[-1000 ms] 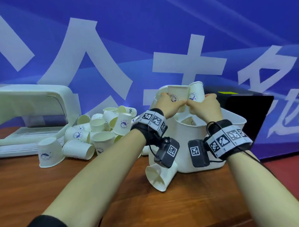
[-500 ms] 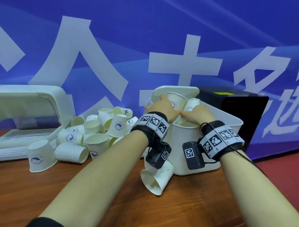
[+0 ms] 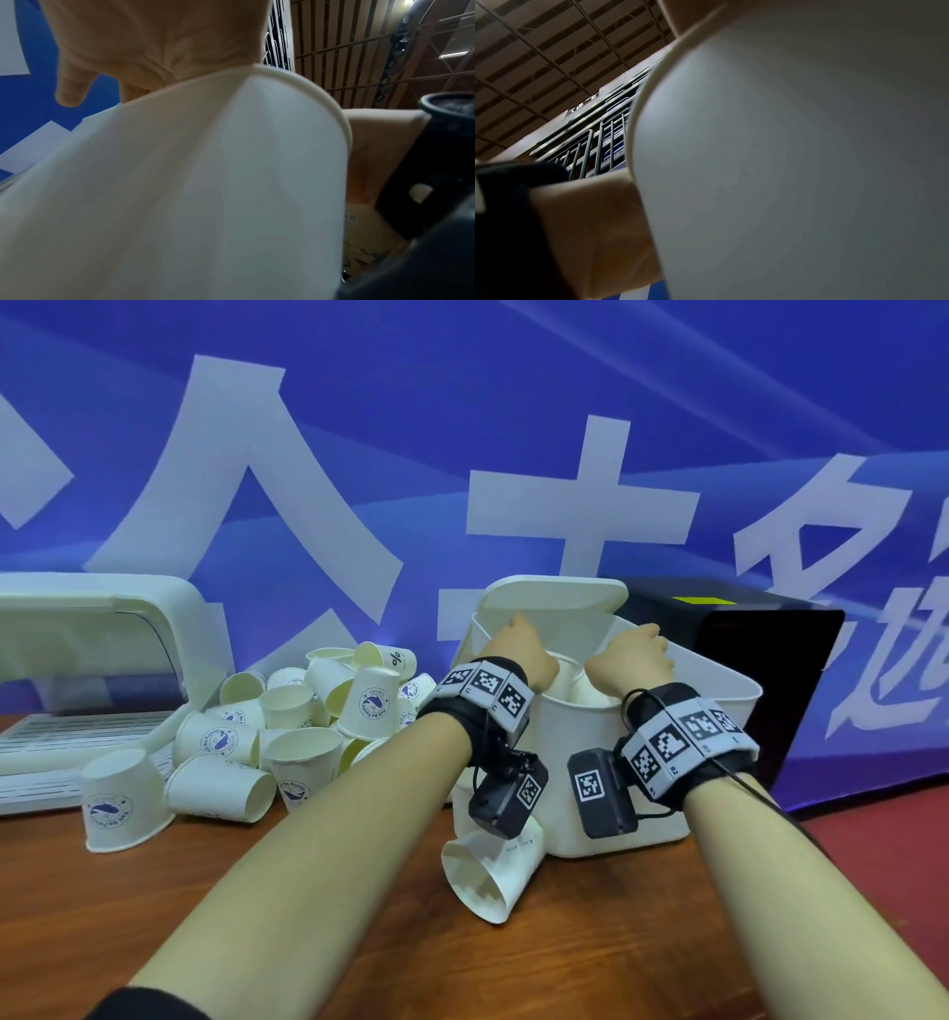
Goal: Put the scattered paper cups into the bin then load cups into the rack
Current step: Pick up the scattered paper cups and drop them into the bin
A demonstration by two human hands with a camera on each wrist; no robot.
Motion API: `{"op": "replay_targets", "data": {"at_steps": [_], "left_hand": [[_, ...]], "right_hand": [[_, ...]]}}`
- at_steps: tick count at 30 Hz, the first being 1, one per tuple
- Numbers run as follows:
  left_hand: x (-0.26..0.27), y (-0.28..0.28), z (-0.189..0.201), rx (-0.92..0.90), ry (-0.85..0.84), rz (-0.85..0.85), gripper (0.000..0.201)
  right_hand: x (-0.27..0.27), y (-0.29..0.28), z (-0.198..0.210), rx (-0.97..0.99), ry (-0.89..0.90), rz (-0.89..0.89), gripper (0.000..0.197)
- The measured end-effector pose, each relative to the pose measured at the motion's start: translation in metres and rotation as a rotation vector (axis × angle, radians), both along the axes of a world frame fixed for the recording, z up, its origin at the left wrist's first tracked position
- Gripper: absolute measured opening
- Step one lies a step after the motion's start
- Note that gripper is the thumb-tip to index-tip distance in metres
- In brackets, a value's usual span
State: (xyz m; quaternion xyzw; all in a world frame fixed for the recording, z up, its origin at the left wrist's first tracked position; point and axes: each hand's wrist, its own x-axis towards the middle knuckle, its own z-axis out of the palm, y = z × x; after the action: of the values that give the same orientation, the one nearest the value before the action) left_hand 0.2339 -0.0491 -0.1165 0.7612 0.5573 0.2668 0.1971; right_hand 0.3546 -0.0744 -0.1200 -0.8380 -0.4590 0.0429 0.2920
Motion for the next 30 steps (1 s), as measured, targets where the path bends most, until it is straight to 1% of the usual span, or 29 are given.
{"op": "replay_targets", "data": {"at_steps": [2,5,7,9,13,17,21,24,28,30], "left_hand": [[0.000,0.000,-0.002,0.008,-0.034,0.001,0.049],[-0.002,0.000,-0.006,0.044,-0.139,-0.022,0.051],[-0.006,-0.001,-0.008,0.102,-0.228,-0.033,0.044],[-0.012,-0.003,-0.009,0.148,-0.287,-0.032,0.034],[-0.030,-0.005,-0.008,0.185,-0.326,-0.040,0.026],[-0.054,-0.006,-0.003,0.203,-0.399,-0.014,0.023],[-0.084,-0.006,0.000,0.195,-0.505,0.033,0.021],[-0.111,-0.008,-0.007,0.216,-0.594,0.086,0.020],[-0.149,-0.011,-0.026,0.249,-0.678,0.190,0.014],[-0.166,-0.011,-0.036,0.237,-0.693,0.237,0.012]], "right_hand": [[-0.001,-0.001,0.000,0.026,-0.004,0.023,0.061],[-0.001,-0.004,-0.002,0.140,0.068,0.079,0.053],[-0.002,-0.008,-0.002,0.234,0.052,0.150,0.045],[-0.005,-0.015,0.000,0.341,0.043,0.195,0.040],[-0.013,-0.027,0.008,0.490,0.041,0.247,0.035],[-0.031,-0.039,0.019,0.603,0.081,0.296,0.030],[-0.064,-0.048,0.029,0.693,0.151,0.426,0.027],[-0.091,-0.047,0.025,0.702,0.269,0.512,0.023],[-0.130,-0.035,-0.001,0.593,0.431,0.579,0.026],[-0.147,-0.029,-0.015,0.549,0.460,0.589,0.027]]}}
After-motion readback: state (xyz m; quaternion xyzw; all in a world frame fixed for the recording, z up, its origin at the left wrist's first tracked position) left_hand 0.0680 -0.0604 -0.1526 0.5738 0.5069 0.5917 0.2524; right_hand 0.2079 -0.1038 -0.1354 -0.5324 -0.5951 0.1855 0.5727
